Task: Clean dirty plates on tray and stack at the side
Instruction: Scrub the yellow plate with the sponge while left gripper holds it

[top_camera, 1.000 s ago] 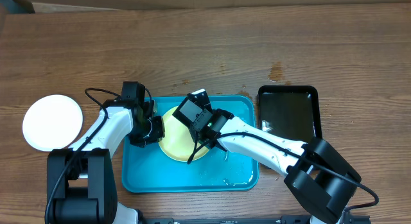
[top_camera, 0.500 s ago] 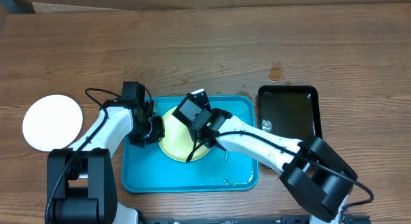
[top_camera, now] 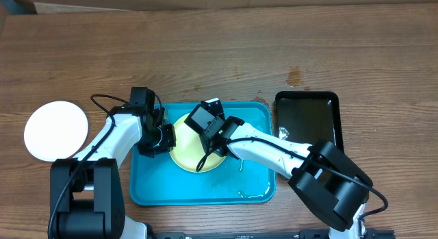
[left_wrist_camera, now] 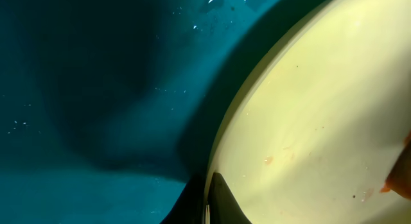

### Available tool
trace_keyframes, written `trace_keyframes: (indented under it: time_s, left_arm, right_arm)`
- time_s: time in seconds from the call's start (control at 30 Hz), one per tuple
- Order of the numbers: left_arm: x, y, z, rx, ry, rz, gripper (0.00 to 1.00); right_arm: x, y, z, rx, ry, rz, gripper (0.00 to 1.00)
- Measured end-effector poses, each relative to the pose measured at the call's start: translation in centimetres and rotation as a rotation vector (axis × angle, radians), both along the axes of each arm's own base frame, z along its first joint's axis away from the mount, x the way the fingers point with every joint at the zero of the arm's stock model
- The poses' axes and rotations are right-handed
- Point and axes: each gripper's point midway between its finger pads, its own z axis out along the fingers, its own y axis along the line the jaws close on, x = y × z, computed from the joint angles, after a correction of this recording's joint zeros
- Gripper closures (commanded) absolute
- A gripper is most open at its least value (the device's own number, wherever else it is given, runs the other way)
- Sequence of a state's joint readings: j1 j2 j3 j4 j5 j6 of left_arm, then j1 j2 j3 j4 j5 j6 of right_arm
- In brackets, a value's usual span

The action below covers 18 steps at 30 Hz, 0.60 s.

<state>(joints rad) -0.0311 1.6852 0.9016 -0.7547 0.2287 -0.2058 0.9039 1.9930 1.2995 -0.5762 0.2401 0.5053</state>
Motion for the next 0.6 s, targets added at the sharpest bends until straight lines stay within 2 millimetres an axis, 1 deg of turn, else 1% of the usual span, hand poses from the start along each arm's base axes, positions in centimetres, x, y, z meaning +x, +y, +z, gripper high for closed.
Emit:
trace_keyframes:
  time_s: [0.13, 0.4, 0.5, 0.6]
  left_arm:
    - [0.0, 0.1, 0.0, 0.005, 0.001, 0.0, 0.96]
    - [-0.1, 0.2, 0.0, 0.012, 0.003, 0.001, 0.96]
    - [-0.1, 0.2, 0.0, 0.012, 0.003, 0.001, 0.96]
    - [-0.1, 0.1, 0.0, 0.006, 0.003, 0.001, 0.96]
  right_arm:
    - [0.0, 0.9, -0.6, 0.081, 0.003, -0.008, 0.96]
    - [-0.3, 2.2, -0.6, 0.185, 0.048, 0.006, 0.96]
    - [-0.2, 2.0, -0.3, 0.215, 0.091, -0.001, 0.96]
    - [0.0, 1.4, 0.3, 0.251, 0.145, -0.014, 0.96]
